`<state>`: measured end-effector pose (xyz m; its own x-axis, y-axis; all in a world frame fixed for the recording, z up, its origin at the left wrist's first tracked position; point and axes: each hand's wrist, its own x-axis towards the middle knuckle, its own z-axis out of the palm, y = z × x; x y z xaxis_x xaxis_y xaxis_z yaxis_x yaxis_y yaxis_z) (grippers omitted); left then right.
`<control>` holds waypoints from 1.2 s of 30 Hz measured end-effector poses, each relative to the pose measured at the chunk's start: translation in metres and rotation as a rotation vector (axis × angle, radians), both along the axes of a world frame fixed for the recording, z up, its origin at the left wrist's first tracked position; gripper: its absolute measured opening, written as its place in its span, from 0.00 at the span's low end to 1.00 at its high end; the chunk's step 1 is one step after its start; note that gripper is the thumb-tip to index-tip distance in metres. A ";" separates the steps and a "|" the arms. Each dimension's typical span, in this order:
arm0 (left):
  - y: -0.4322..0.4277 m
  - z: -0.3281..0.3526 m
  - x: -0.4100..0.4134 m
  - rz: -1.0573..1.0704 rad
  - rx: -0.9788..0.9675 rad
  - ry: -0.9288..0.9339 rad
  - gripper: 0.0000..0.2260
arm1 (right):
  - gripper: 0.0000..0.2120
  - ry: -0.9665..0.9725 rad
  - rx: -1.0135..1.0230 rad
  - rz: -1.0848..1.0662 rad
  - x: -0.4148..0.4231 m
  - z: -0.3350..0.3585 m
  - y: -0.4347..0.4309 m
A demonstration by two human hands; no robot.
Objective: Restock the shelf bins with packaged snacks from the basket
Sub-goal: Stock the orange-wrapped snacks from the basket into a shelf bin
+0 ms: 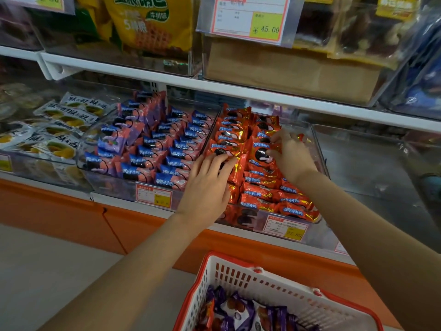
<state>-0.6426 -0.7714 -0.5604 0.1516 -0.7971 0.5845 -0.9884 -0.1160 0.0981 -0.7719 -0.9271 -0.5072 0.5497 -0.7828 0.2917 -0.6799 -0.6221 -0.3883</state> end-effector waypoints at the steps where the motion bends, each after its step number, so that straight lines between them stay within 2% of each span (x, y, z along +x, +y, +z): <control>1: 0.000 0.000 0.000 -0.001 -0.002 0.001 0.25 | 0.12 0.007 -0.012 0.000 0.000 0.001 0.001; 5: 0.000 0.001 0.001 -0.005 -0.005 -0.002 0.25 | 0.13 0.226 -0.234 -0.032 -0.003 0.005 0.005; 8: 0.000 0.002 0.001 -0.001 0.003 -0.011 0.25 | 0.15 0.244 -0.371 0.037 -0.008 0.006 0.011; 12: 0.001 0.005 0.000 0.006 0.032 -0.028 0.25 | 0.17 0.324 -0.288 0.173 -0.017 -0.006 0.024; 18: 0.001 0.013 -0.005 0.051 0.105 -0.042 0.26 | 0.20 0.260 -0.082 0.199 -0.037 -0.013 0.044; 24: 0.004 0.028 -0.026 0.170 0.277 -0.101 0.32 | 0.16 0.105 -0.117 0.228 -0.082 -0.022 0.083; 27: 0.019 0.023 -0.046 0.065 0.136 -0.094 0.24 | 0.12 0.049 -0.269 0.282 -0.114 -0.041 0.099; 30: 0.038 -0.006 -0.066 -0.095 -0.010 -0.156 0.15 | 0.11 0.131 -0.309 0.292 -0.145 -0.067 0.109; 32: 0.049 -0.032 -0.079 -0.186 0.000 -0.174 0.11 | 0.11 0.211 -0.272 0.279 -0.164 -0.089 0.113; 36: 0.065 -0.086 -0.101 -0.263 0.141 -0.136 0.12 | 0.11 0.340 -0.145 0.280 -0.199 -0.141 0.123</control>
<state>-0.7438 -0.7063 -0.6462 -0.1422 -0.8731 0.4664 -0.9892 0.1419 -0.0360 -0.9706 -0.8041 -0.6482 0.8173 -0.5553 0.1538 -0.5520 -0.8311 -0.0675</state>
